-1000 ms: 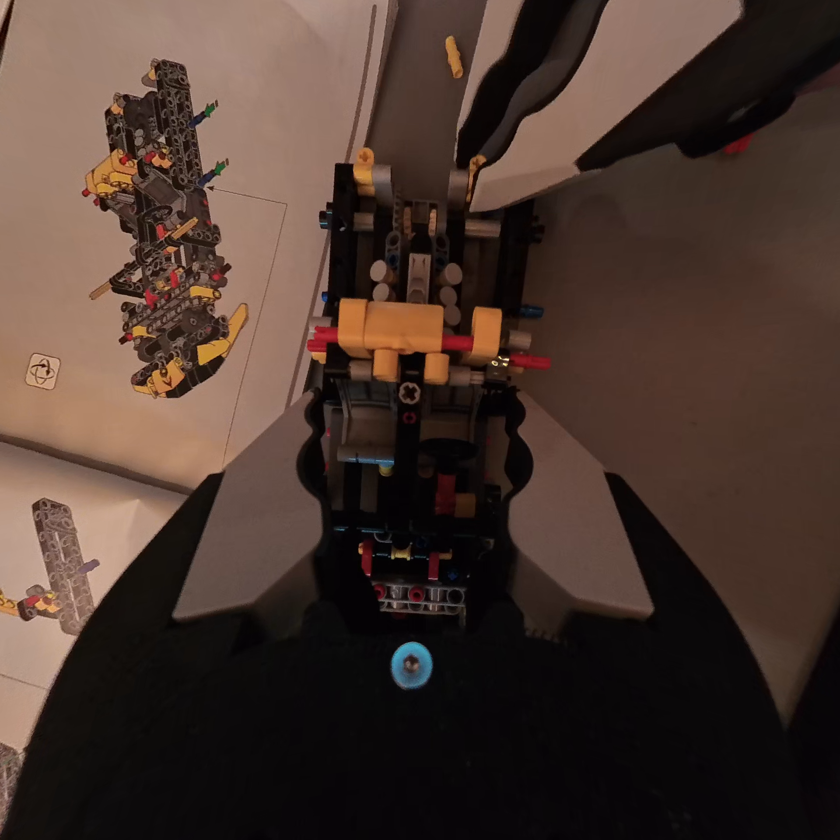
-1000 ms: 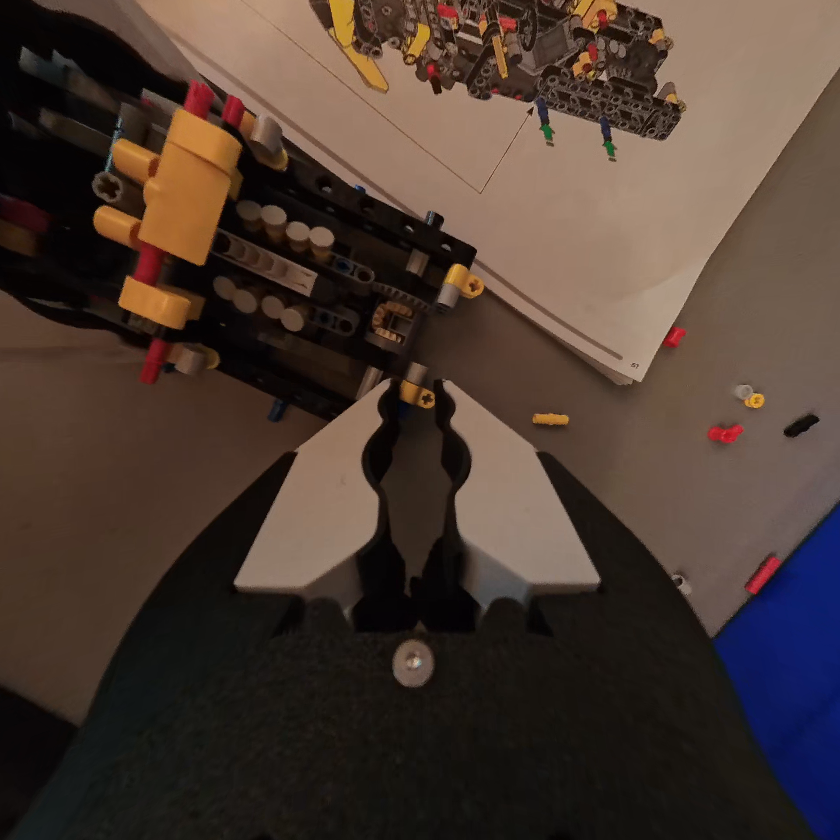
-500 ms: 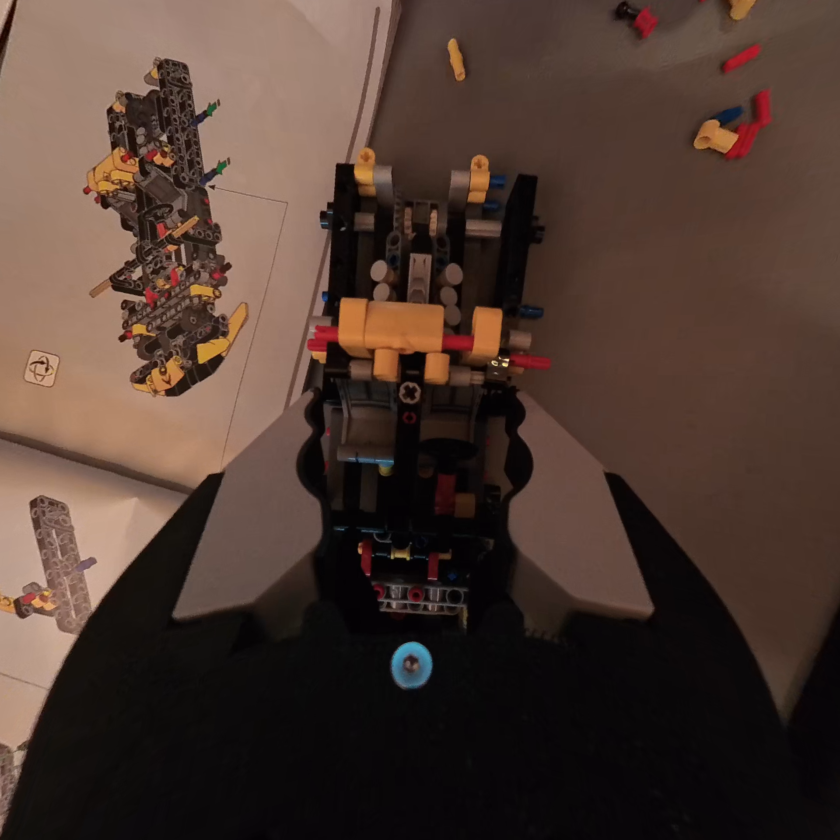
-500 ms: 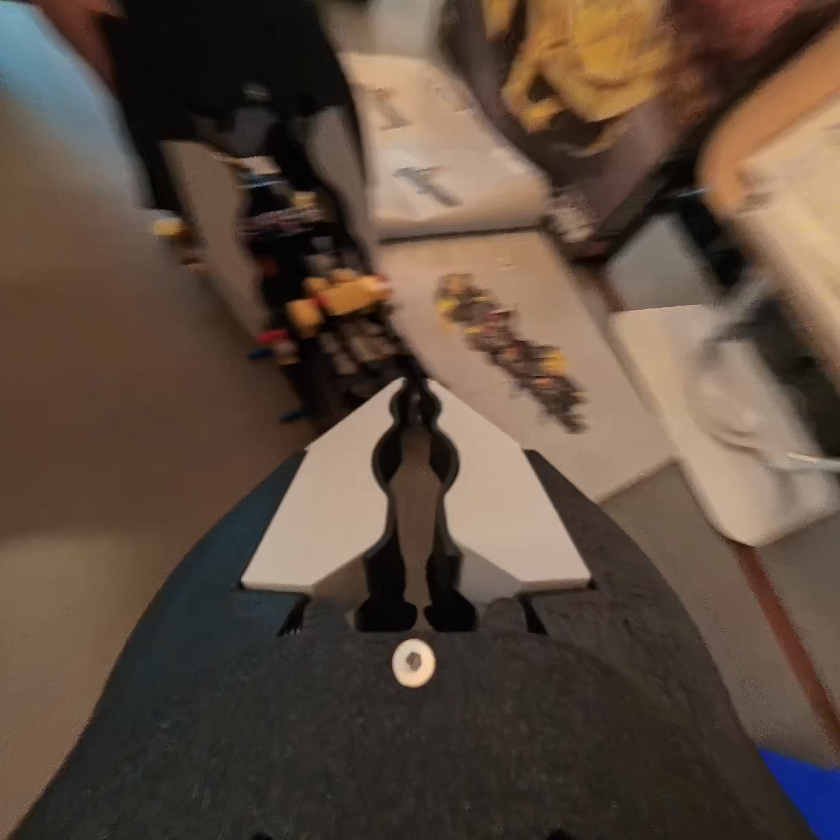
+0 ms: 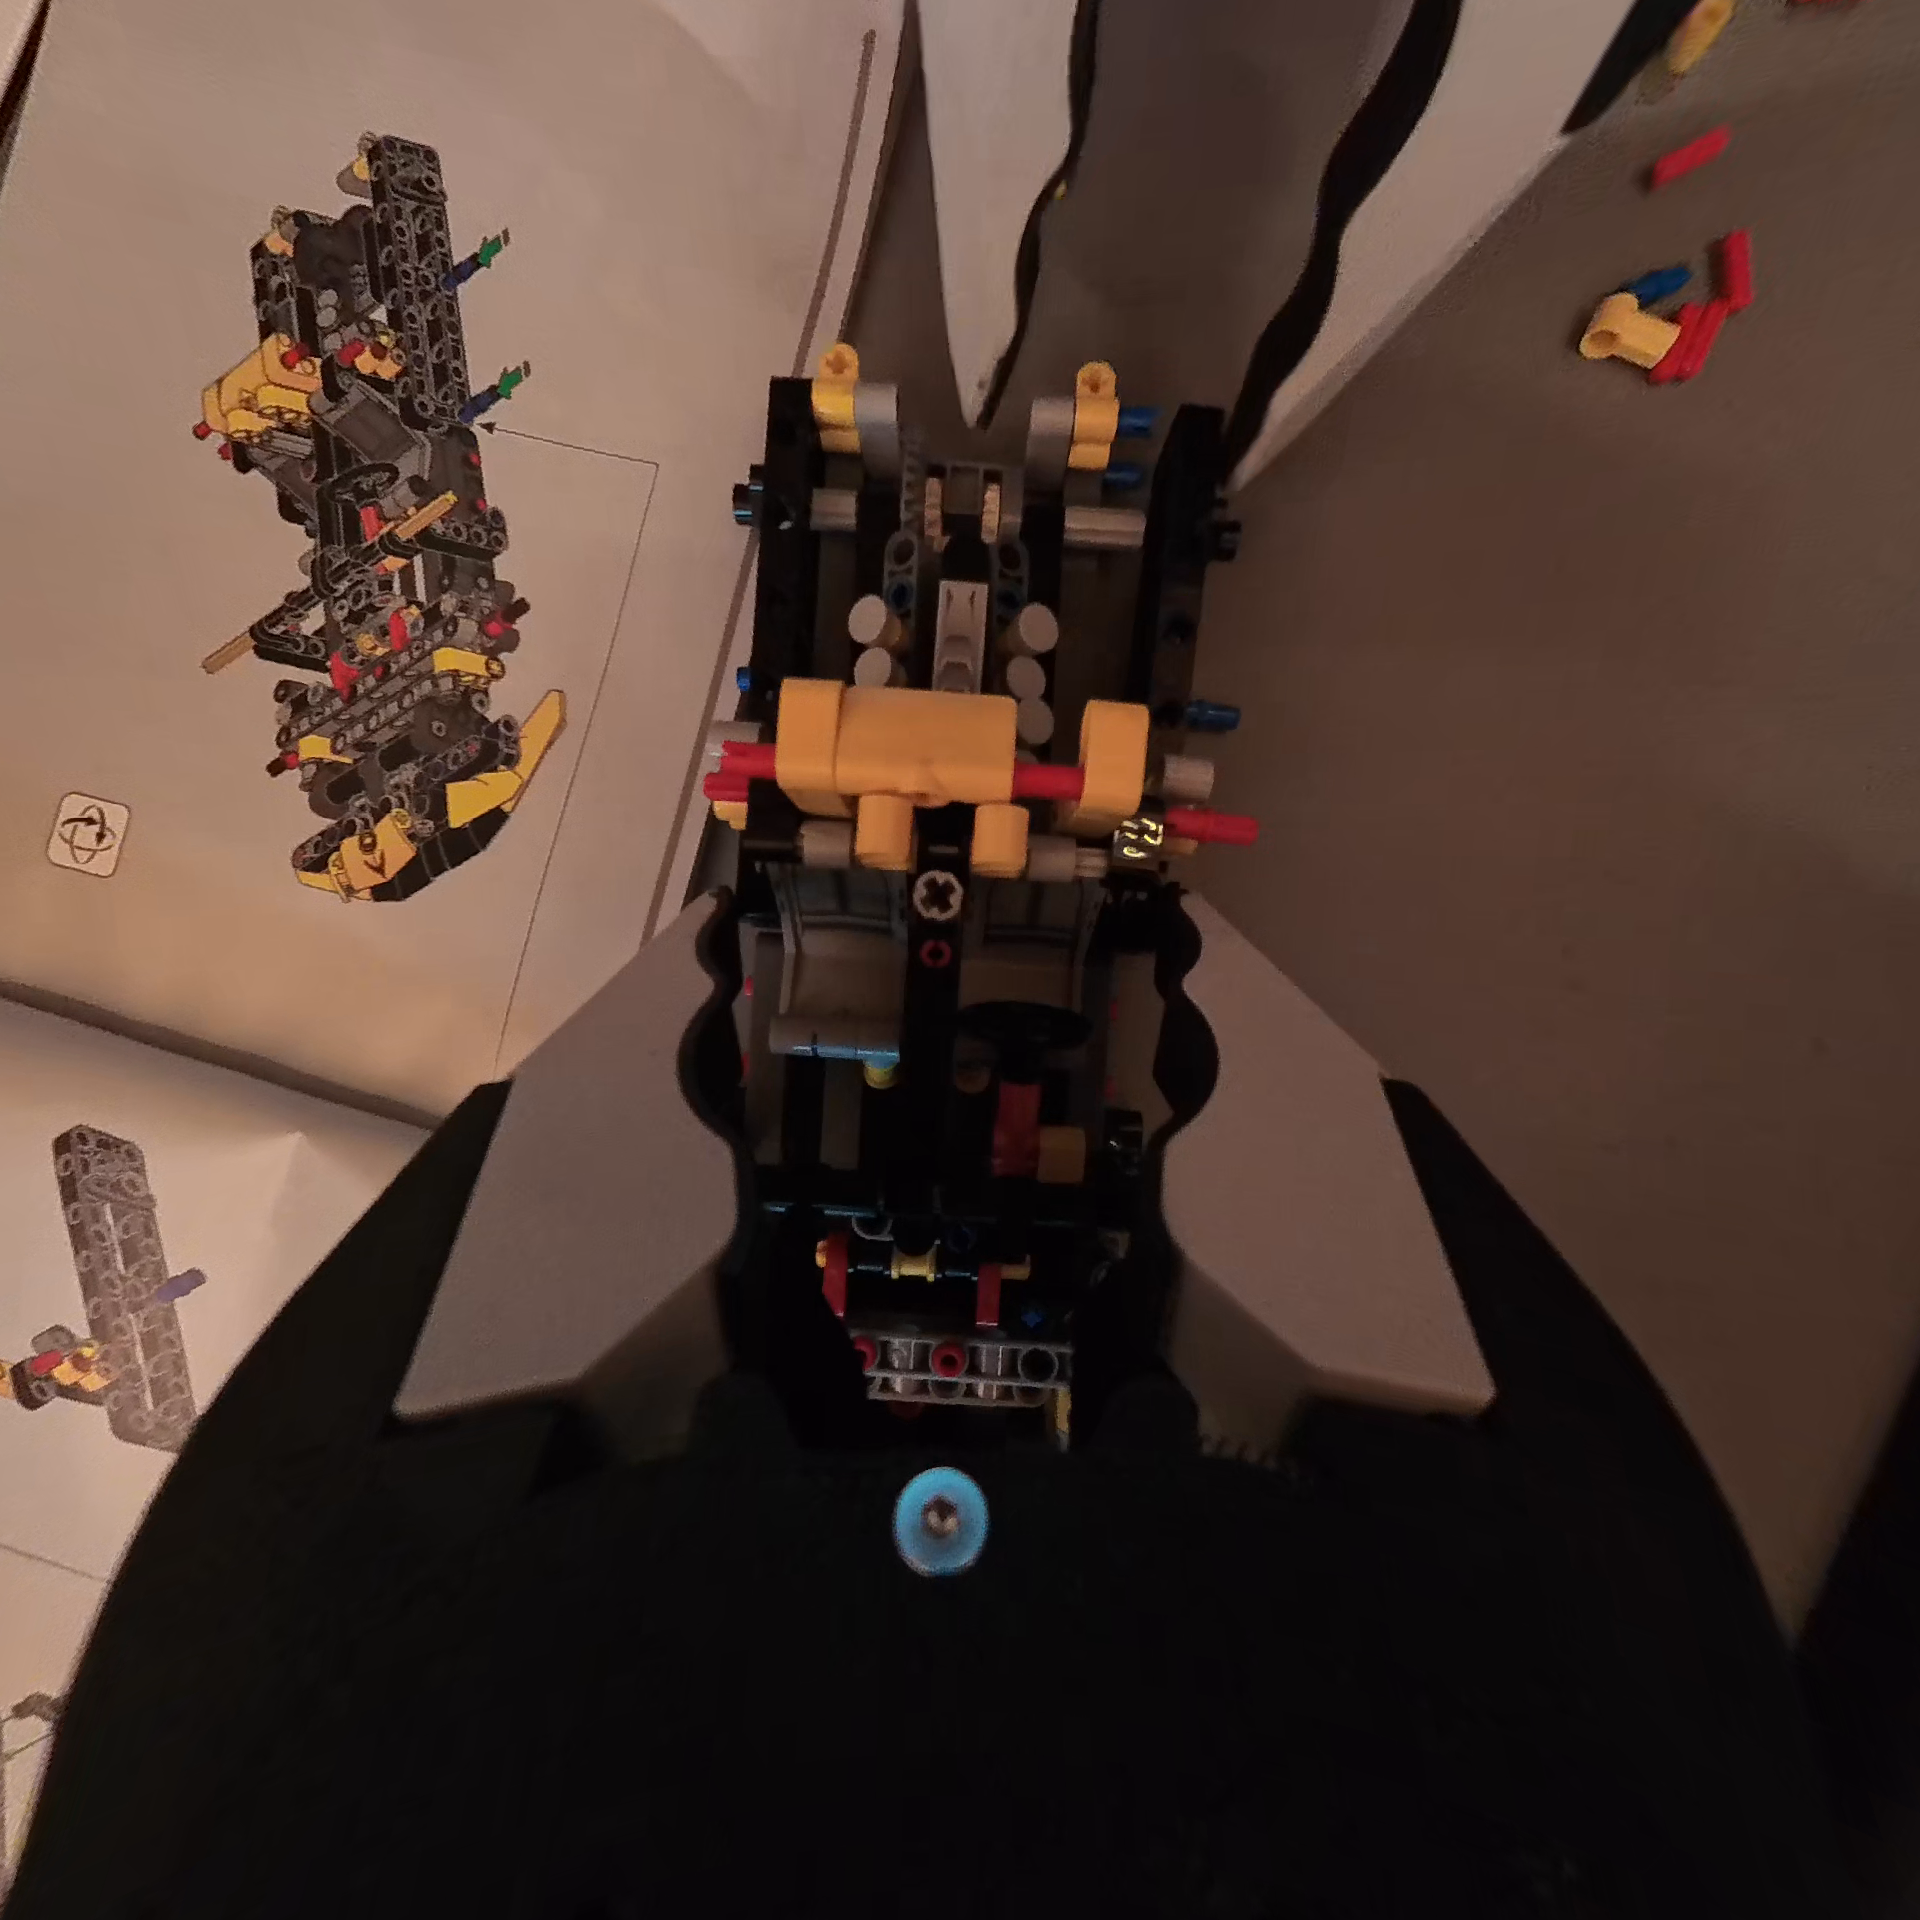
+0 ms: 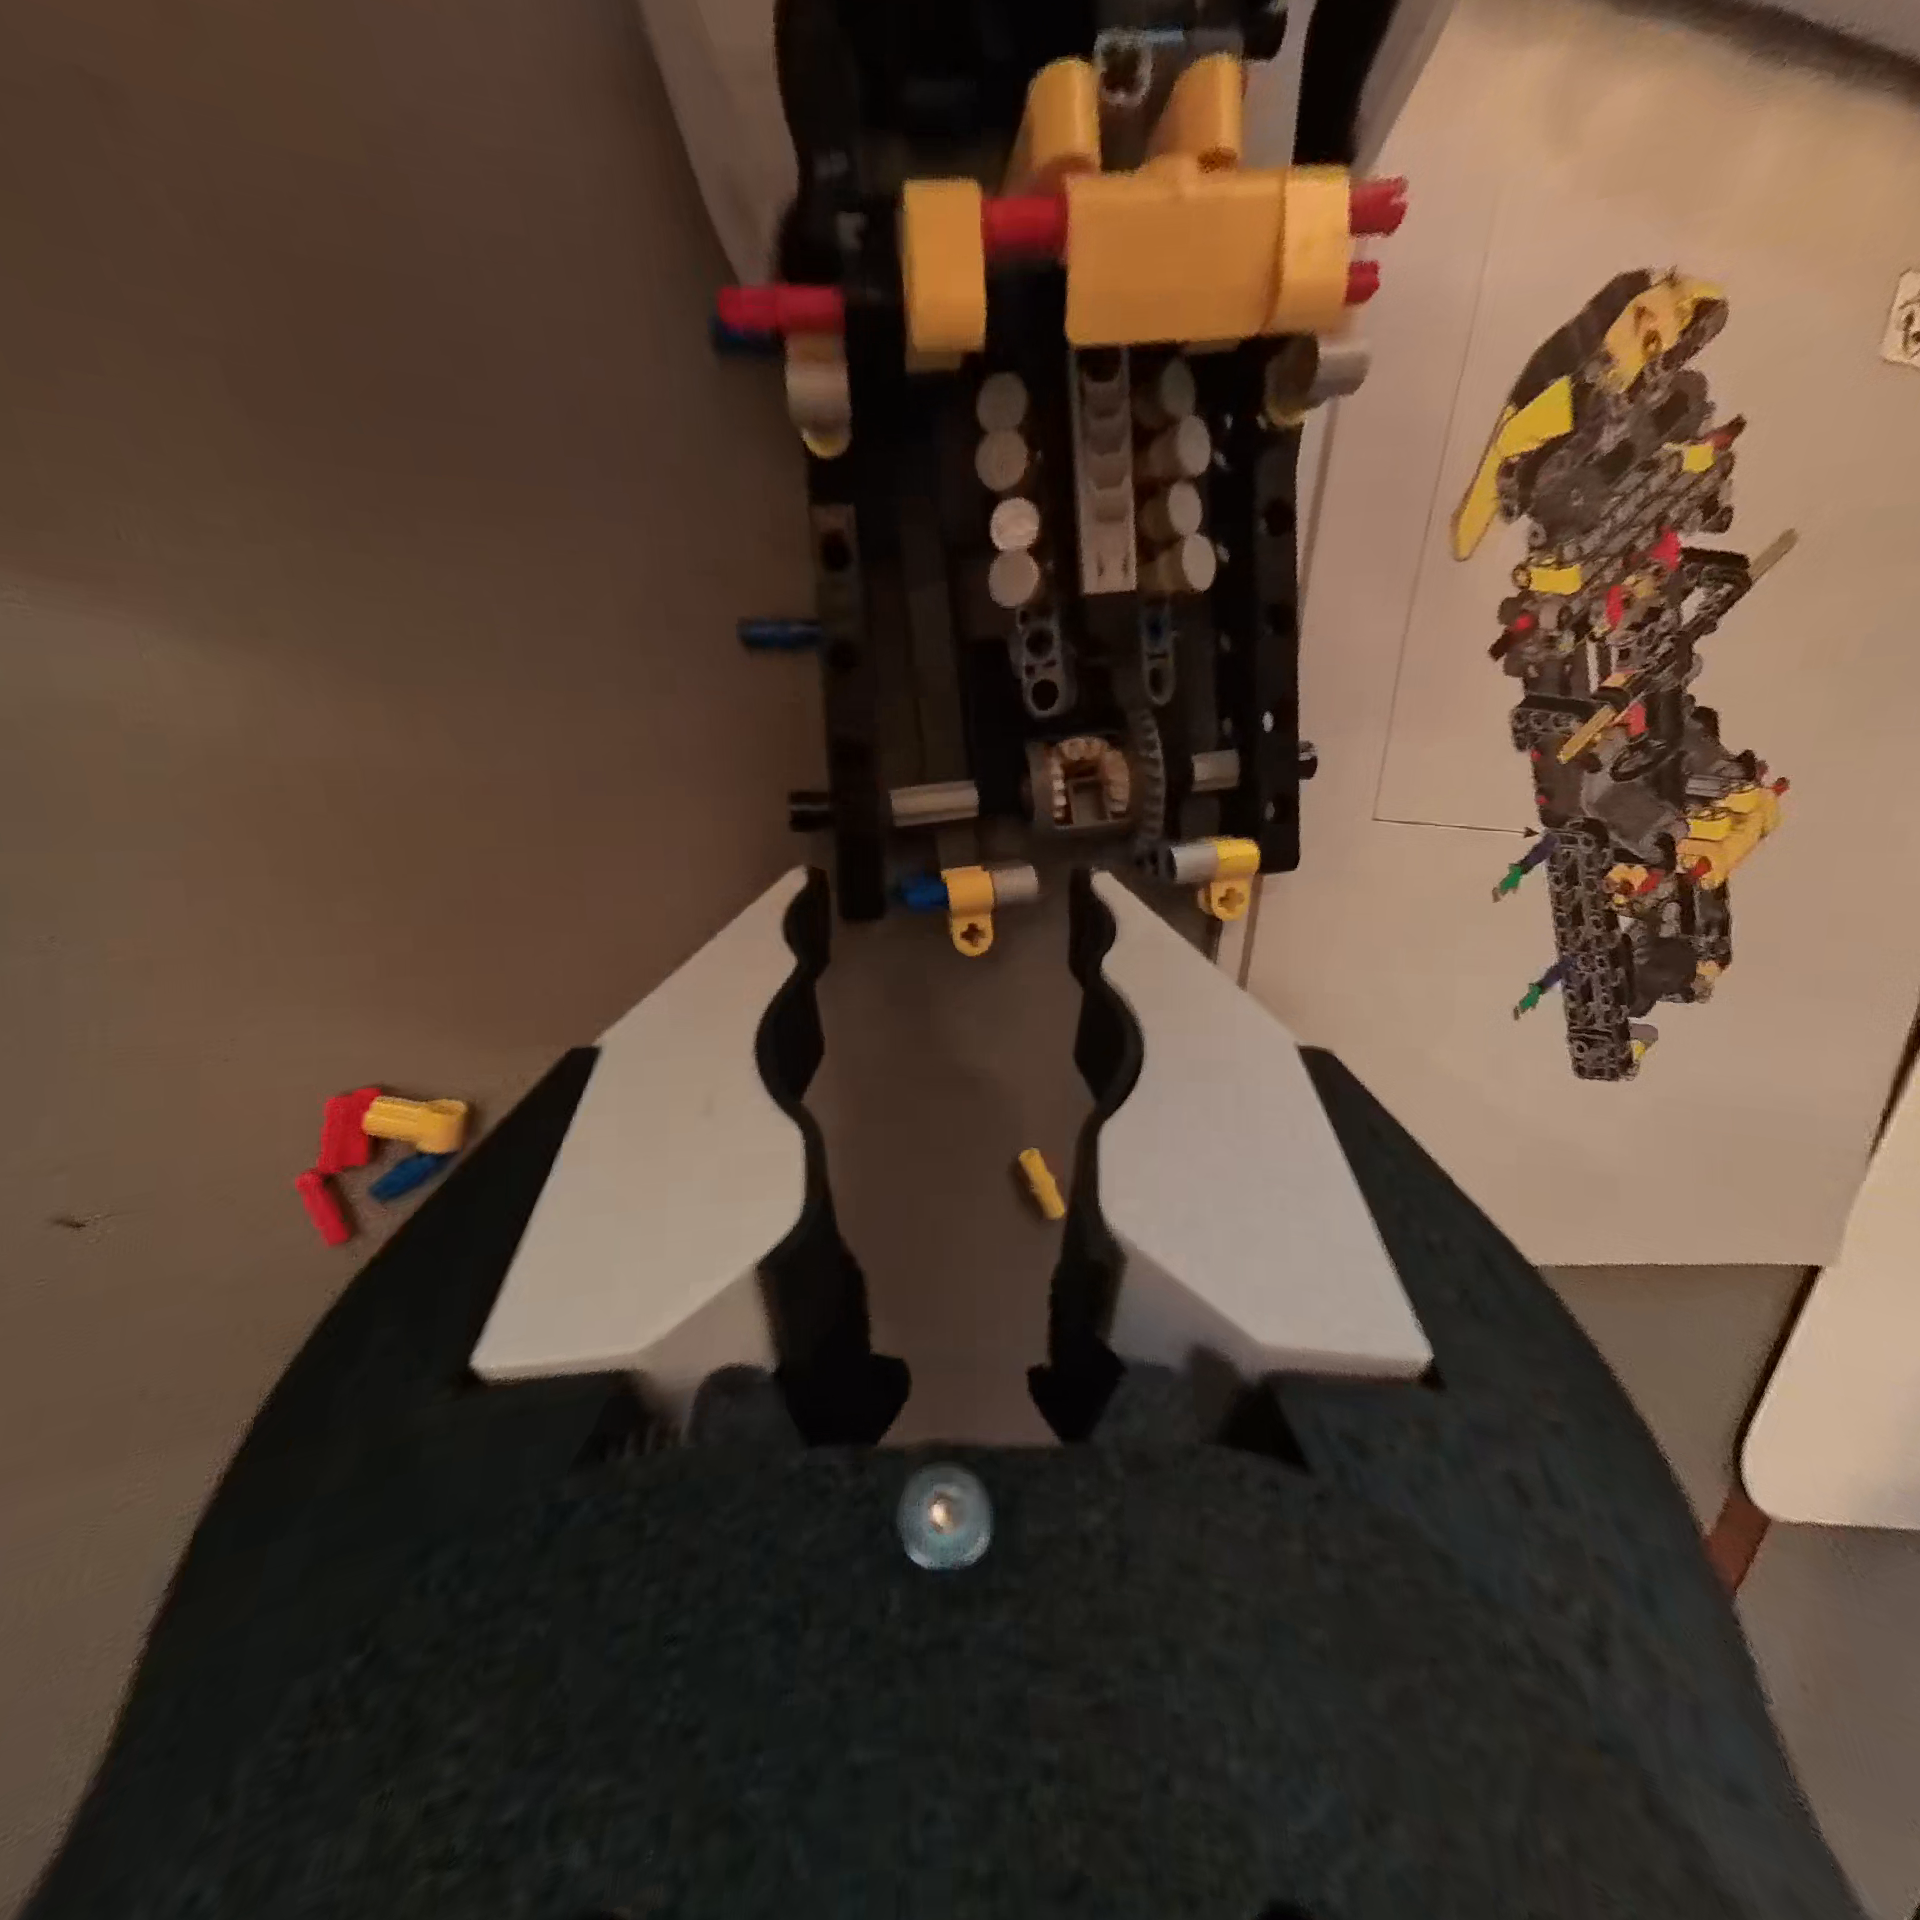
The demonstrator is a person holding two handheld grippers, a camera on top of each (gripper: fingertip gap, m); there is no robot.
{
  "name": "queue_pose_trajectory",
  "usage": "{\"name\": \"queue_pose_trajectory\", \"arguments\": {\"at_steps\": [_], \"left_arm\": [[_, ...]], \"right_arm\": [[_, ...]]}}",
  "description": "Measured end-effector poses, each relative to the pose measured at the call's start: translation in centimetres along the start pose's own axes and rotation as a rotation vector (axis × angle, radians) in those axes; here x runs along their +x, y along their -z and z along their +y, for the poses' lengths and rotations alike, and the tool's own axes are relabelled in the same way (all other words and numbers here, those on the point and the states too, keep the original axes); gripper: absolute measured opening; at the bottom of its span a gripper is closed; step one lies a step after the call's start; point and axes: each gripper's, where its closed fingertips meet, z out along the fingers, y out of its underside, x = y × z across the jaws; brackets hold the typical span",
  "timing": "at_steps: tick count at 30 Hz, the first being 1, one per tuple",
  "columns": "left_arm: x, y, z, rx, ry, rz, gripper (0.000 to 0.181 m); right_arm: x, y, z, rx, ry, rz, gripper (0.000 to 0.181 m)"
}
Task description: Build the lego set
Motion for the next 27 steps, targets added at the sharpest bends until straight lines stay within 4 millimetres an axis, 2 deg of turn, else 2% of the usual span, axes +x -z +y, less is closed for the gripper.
{"name": "queue_pose_trajectory", "arguments": {"at_steps": [3,12,18,27], "left_arm": [[0.1,-0.01,-0.05,0.004,-0.005,0.003,0.082],[0.15,-0.04,-0.12,0.007,-0.008,-0.001,0.084],[0.07,-0.04,-0.08,0.005,-0.008,0.007,0.082],[0.09,-0.03,-0.12,0.022,-0.023,0.015,0.082]], "right_arm": [[-0.09,-0.3,0.26,-0.025,0.043,-0.022,0.033],[-0.02,-0.42,0.21,0.02,0.126,0.002,0.033],[-0.04,-0.49,0.16,-0.042,0.145,-0.009,0.033],[-0.37,-0.54,0.14,0.172,0.005,-0.101,0.033]]}}
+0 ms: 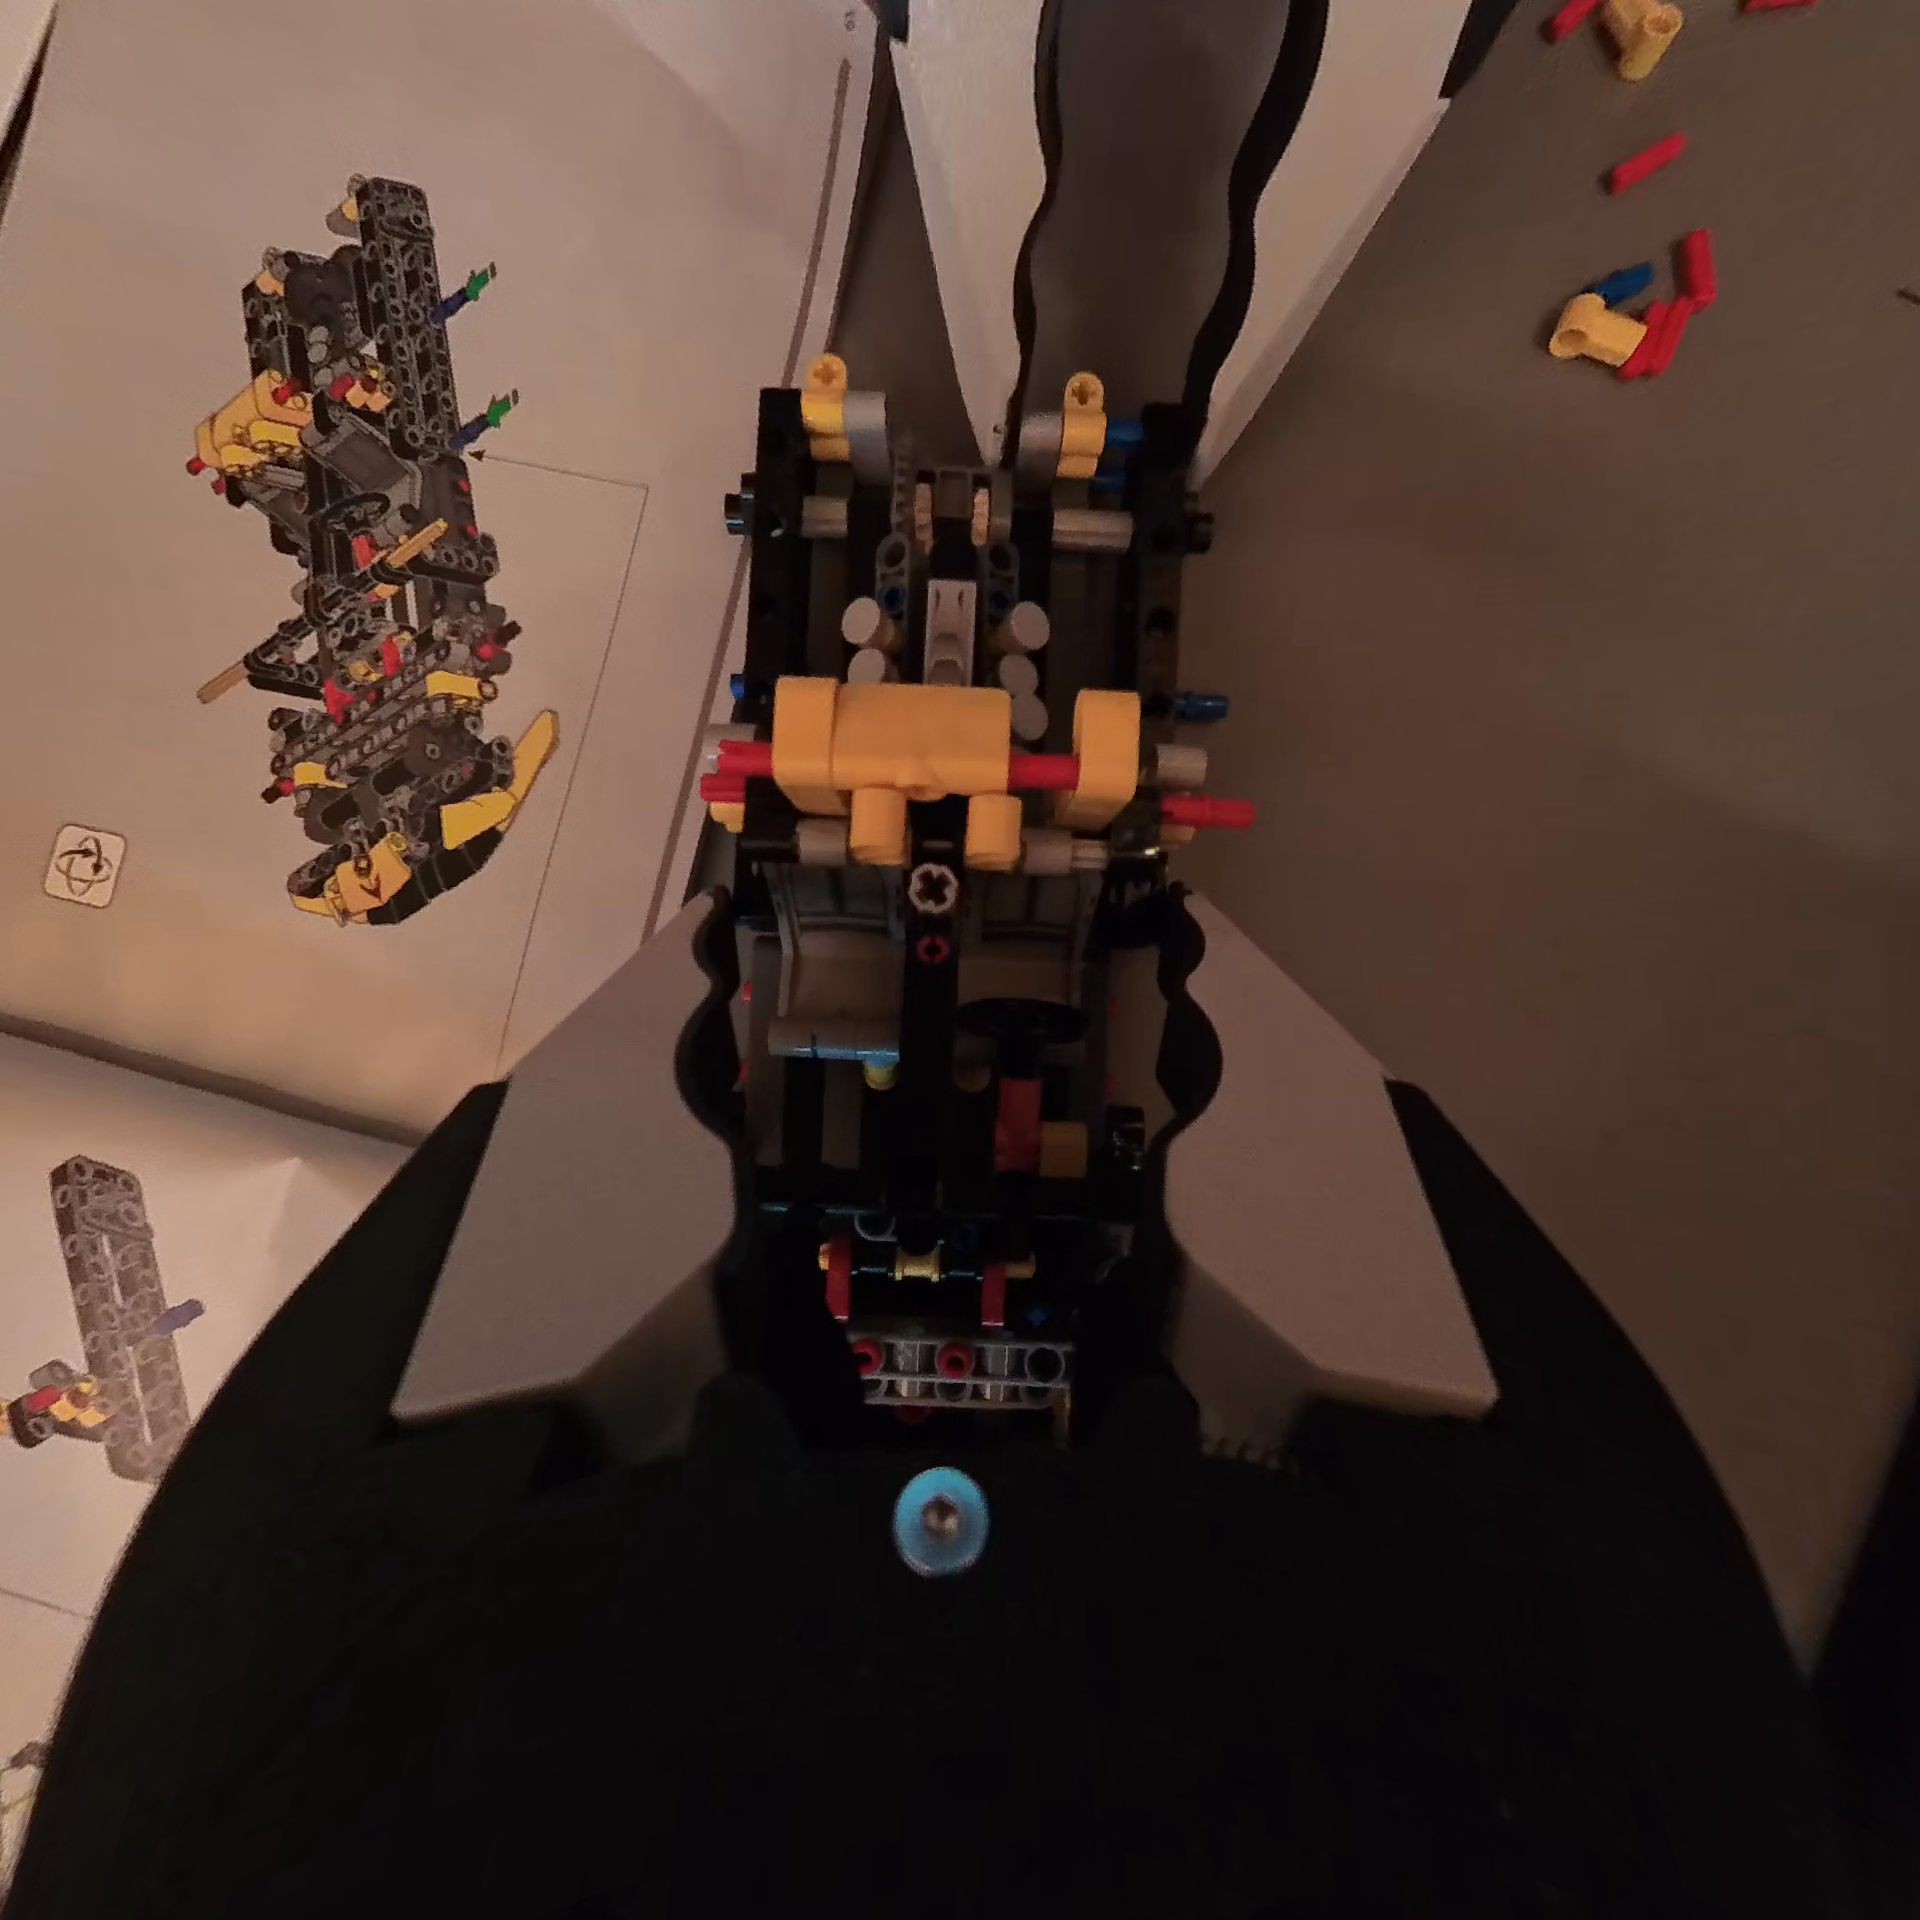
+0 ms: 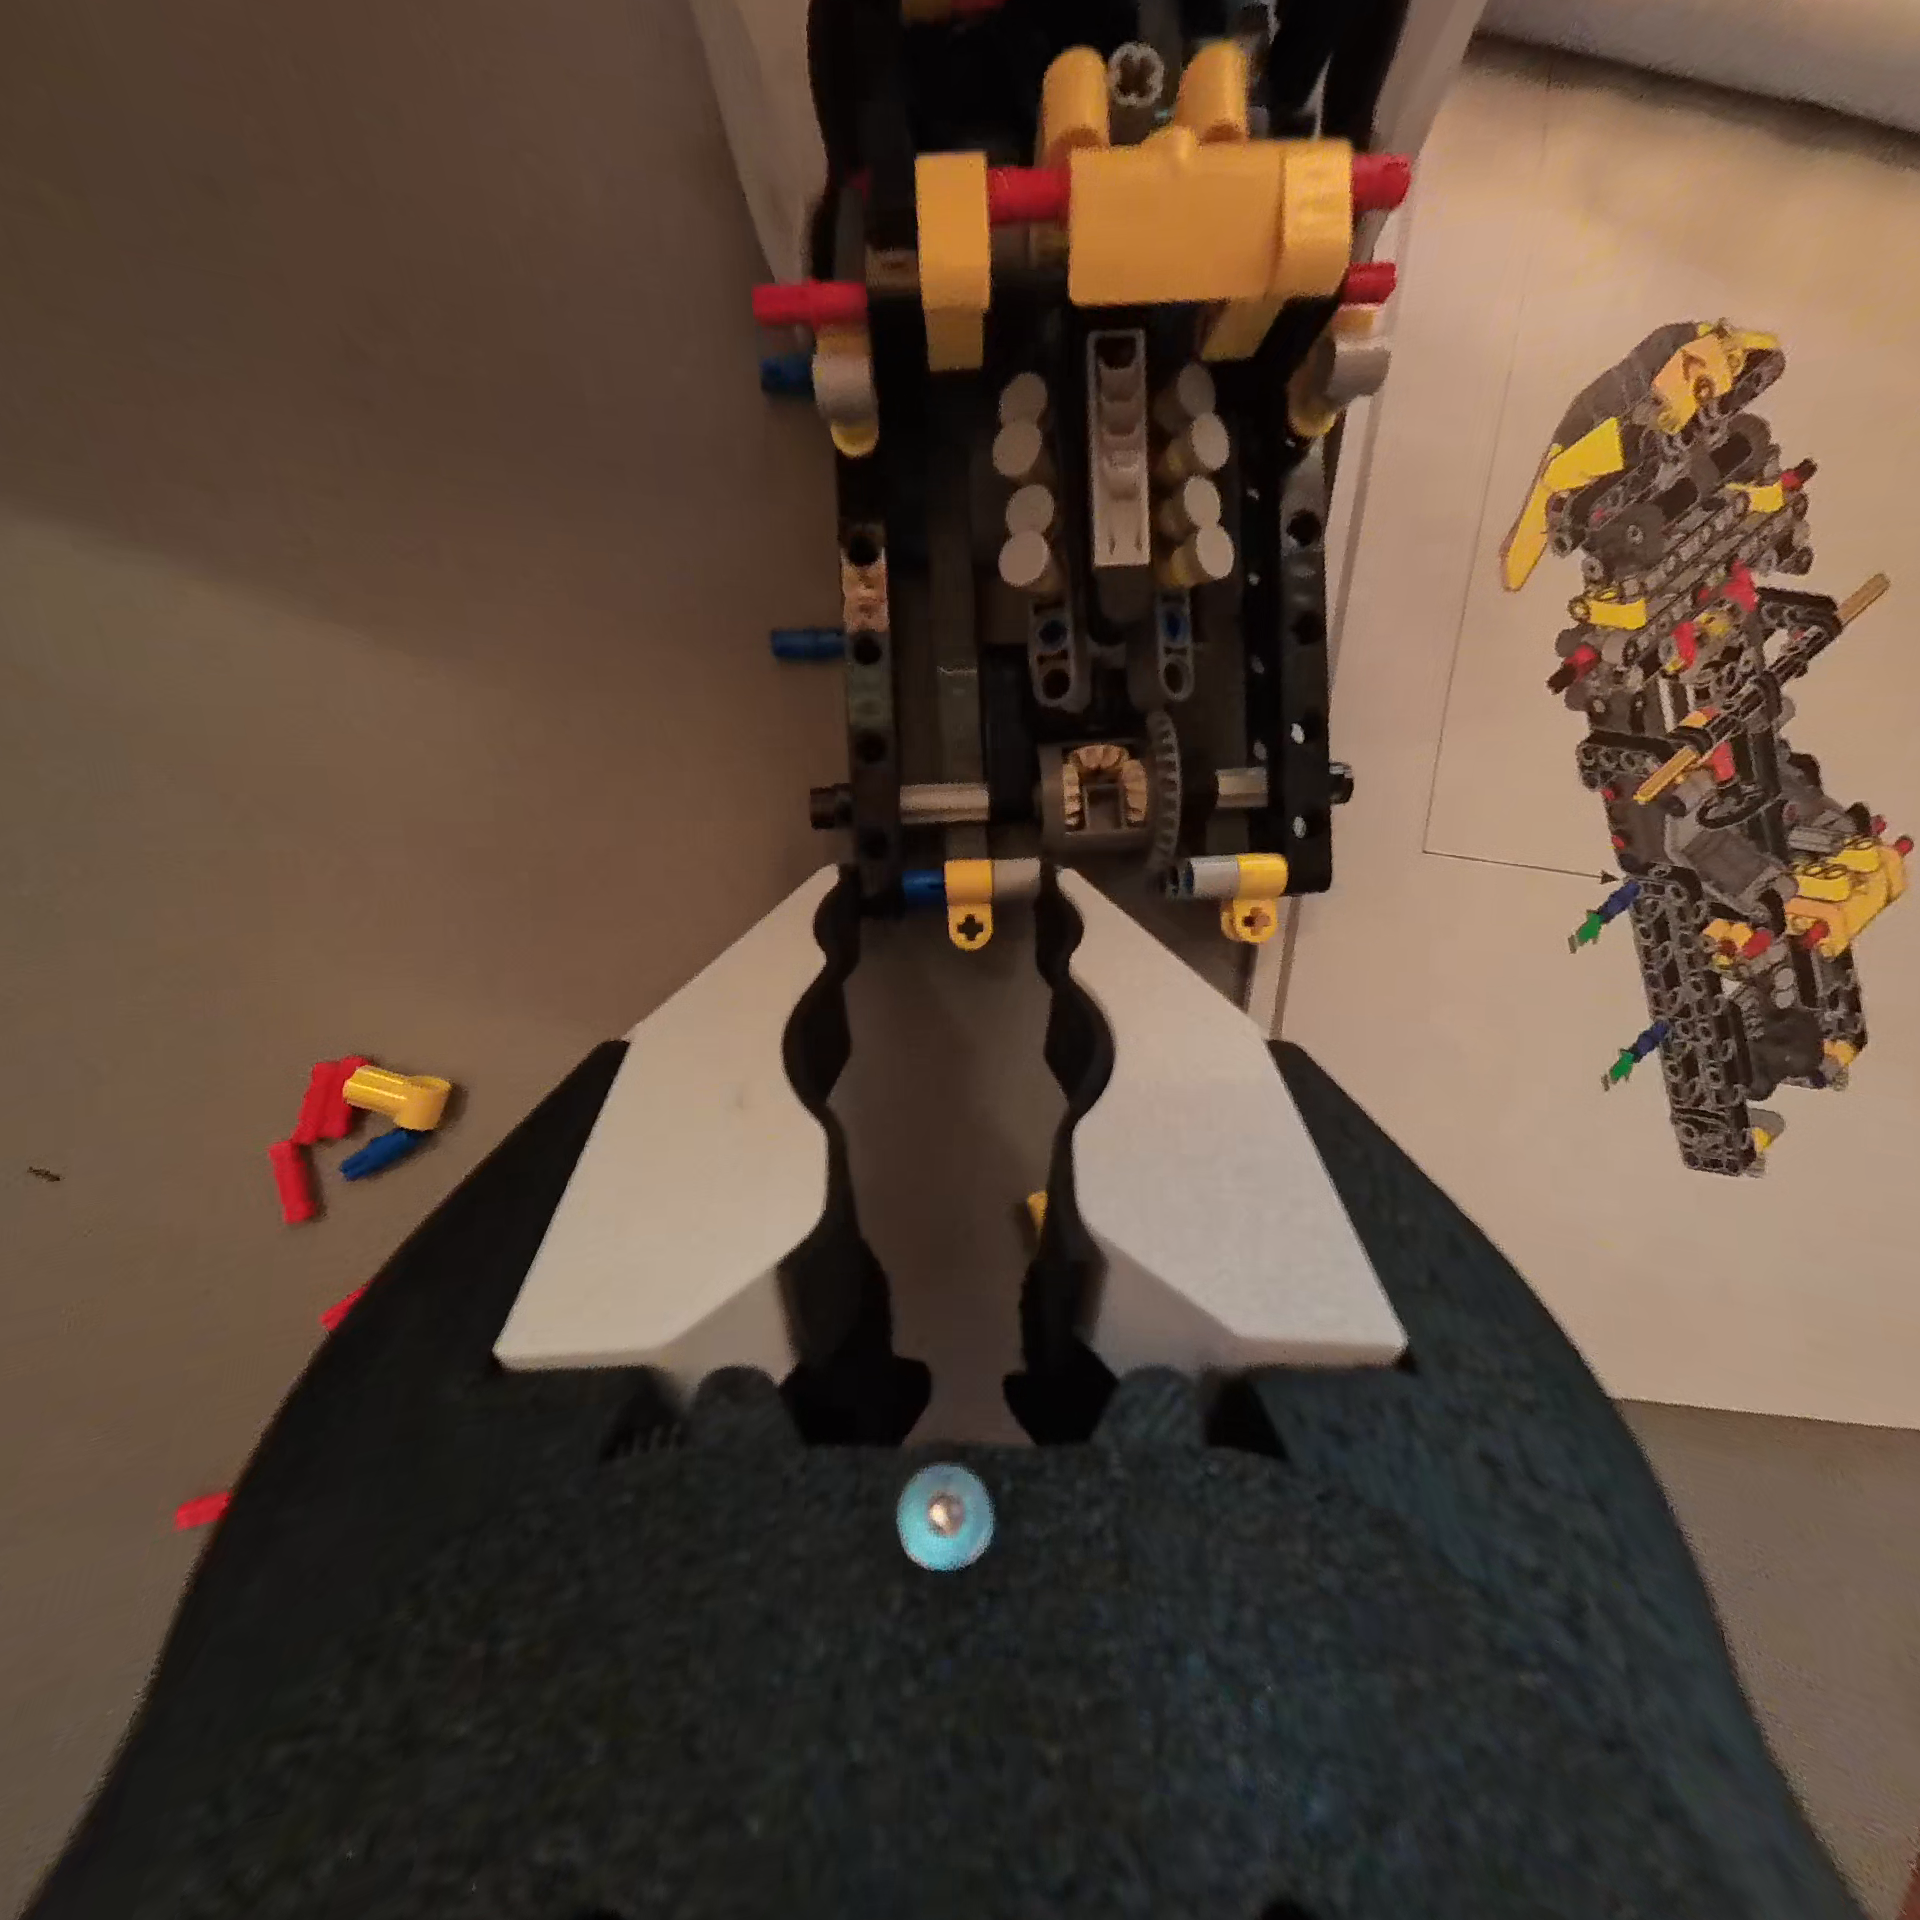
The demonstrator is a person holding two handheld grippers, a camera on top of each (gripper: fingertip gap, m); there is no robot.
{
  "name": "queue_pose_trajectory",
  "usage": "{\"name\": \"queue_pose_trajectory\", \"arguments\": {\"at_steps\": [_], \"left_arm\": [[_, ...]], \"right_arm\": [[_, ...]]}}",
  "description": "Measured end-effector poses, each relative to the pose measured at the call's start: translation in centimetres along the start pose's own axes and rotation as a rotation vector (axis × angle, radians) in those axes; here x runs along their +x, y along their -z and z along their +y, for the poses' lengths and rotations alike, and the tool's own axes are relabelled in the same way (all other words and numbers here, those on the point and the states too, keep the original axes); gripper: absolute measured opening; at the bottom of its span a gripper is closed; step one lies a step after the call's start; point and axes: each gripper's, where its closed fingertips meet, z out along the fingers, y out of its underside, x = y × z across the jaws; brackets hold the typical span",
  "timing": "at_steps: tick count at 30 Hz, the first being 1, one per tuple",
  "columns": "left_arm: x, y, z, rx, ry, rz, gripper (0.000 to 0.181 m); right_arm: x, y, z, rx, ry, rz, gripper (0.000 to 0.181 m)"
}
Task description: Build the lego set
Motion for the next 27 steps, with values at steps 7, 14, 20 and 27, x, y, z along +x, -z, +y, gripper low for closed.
{"name": "queue_pose_trajectory", "arguments": {"at_steps": [7,14,20,27], "left_arm": [[-0.1,0.0,0.0,-0.001,-0.001,0.003,0.081],[-0.1,0.0,0.0,-0.003,0.001,0.001,0.081],[-0.1,-0.1,-0.1,-0.002,0.006,-0.001,0.081],[-0.1,-0.1,-0.1,0.0,0.011,-0.005,0.081]], "right_arm": [[-0.1,0.1,0.2,-0.019,0.002,-0.013,0.037],[0.0,1.0,-0.9,-0.012,-0.017,-0.011,0.035],[1.0,2.4,-2.0,0.108,-0.183,-0.053,0.031],[1.4,1.4,-1.3,0.055,-0.231,-0.061,0.024]]}}
